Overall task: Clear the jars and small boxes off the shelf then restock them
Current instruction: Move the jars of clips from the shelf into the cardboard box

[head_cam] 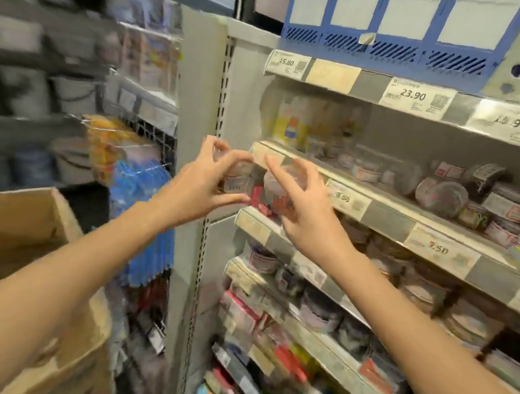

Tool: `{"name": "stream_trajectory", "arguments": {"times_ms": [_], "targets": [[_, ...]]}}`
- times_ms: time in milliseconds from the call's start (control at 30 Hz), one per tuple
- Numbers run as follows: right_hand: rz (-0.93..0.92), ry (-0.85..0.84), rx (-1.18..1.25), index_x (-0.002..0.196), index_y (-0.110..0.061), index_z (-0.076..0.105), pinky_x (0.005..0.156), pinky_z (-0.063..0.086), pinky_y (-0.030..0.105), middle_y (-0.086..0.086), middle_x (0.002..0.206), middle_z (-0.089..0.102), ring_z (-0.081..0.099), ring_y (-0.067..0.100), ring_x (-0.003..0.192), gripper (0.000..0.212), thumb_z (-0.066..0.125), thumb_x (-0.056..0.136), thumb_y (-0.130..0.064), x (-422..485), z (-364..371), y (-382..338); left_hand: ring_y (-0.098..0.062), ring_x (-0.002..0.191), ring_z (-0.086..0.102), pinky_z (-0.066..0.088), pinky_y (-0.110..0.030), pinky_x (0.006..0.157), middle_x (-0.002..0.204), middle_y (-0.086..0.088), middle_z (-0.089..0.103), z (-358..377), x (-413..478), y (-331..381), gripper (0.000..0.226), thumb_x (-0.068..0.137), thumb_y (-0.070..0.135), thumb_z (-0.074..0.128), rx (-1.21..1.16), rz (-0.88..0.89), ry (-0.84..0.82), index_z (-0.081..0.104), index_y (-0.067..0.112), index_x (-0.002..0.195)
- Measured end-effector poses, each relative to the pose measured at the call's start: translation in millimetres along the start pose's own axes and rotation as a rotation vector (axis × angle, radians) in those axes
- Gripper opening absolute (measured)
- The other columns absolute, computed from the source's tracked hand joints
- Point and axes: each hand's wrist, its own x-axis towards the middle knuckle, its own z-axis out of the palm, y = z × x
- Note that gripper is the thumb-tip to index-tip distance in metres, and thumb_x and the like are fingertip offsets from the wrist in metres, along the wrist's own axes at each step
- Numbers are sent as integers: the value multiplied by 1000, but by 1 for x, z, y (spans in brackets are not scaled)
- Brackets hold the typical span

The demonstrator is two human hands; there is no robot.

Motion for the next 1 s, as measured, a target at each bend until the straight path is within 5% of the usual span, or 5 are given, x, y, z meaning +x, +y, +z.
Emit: {"name": "stream_trajectory", "arguments": {"times_ms": [267, 400, 600, 767, 1000], "targets": [[-121, -111, 322, 152, -28, 11, 107, 31, 35, 9, 128, 35, 35, 24, 122, 85, 62, 87, -9, 18, 91, -89, -26, 88, 58, 47, -37, 89, 119, 1, 29, -74, -119, -39, 58, 77, 62, 56, 181, -256, -84, 41, 33, 125], [-180, -189, 436, 152, -22, 12, 106, 34, 37, 7, 124, 33, 36, 25, 120, 88, 65, 84, -8, 35, 131, -131, -9, 73, 53, 43, -27, 80, 126, -3, 32, -106, -164, -66, 40, 94, 43, 49, 292, -334, -104, 46, 26, 131], [-232, -328, 519, 151, -18, 19, 101, 38, 34, 6, 118, 30, 37, 26, 115, 85, 65, 81, -7, 48, 203, -187, -17, 96, 58, 49, -29, 78, 126, -3, 36, -131, -220, -123, 54, 87, 34, 66, 295, -522, -109, 39, 18, 132], [-207, -461, 406, 143, -7, 31, 100, 41, 40, 11, 121, 30, 39, 33, 114, 74, 67, 78, -15, 57, 272, -218, -17, 99, 55, 48, -28, 82, 125, 1, 29, -125, -253, -178, 71, 80, 40, 73, 290, -649, -261, 37, 13, 134], [-157, -655, 205, 112, -12, 44, 89, 39, 36, 11, 115, 38, 43, 31, 106, 37, 64, 83, -23, 49, 352, -238, -12, 91, 49, 45, -22, 75, 122, 1, 33, -74, -295, -242, 62, 80, 43, 72, 253, -648, -553, 39, 17, 126]]}}
